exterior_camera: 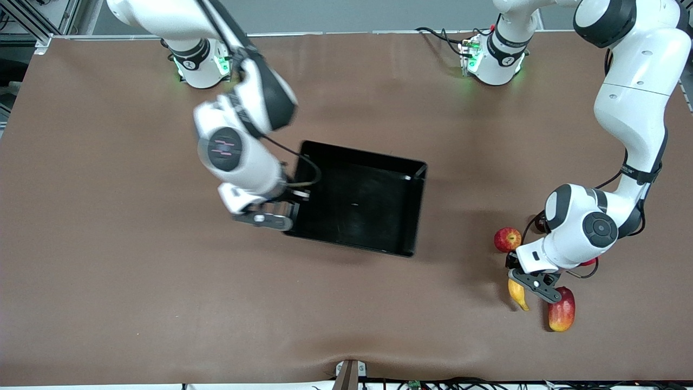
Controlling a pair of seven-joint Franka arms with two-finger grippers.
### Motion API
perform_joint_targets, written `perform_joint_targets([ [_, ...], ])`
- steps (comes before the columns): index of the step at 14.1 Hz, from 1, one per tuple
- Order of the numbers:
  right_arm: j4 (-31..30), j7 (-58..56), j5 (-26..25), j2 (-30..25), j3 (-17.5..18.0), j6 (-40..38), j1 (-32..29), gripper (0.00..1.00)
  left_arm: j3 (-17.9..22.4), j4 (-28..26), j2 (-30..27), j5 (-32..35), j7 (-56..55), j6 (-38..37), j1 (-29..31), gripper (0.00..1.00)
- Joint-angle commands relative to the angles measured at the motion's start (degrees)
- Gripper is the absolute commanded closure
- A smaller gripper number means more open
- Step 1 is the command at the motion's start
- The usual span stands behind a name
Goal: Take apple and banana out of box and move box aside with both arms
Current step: 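Carry the banana beside the mango while the right gripper drags the box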
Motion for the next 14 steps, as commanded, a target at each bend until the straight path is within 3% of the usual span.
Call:
perform_joint_targets([
  [1,-2.95,-7.61,-0.12,-5.03,1.17,-4.51,-8.49,1.0,1.29,1.02,0.63,-0.4,-0.05,0.48,-0.78,1.0],
  [2,-3.3,-11.56,-0.64,-5.56,0.83,-5.31,-11.83,1.0,1.56,1.02,0.98,-0.49,-0.05,1.09,-0.78,0.98],
  [4,-4.88,-22.7,-1.53,-5.66,-0.32,-6.2,-20.78,1.0,1.82,1.11,1.68,-0.49,-0.05,2.67,-0.78,0.75],
  [6,-5.94,-35.01,-1.53,-4.95,-0.32,-5.94,-29.23,1.0,2.18,1.11,1.68,-0.57,-0.05,3.29,-0.87,0.31],
  [7,-6.99,-38.28,-1.53,-4.43,-0.32,-5.33,-32.05,1.0,2.09,1.11,1.6,-1.01,-0.57,3.38,-0.7,0.0],
  [11,-11.73,-51.02,-1.53,-0.92,-0.32,3.08,-41.46,1.0,1.57,1.02,-1.12,-0.84,-6.54,2.07,-0.61,0.0],
  [14,-14.03,-57.9,-1.53,4.0,-0.32,11.27,-44.99,1.0,-0.19,1.02,-5.42,-0.84,-11.91,-5.3,-0.26,0.0],
])
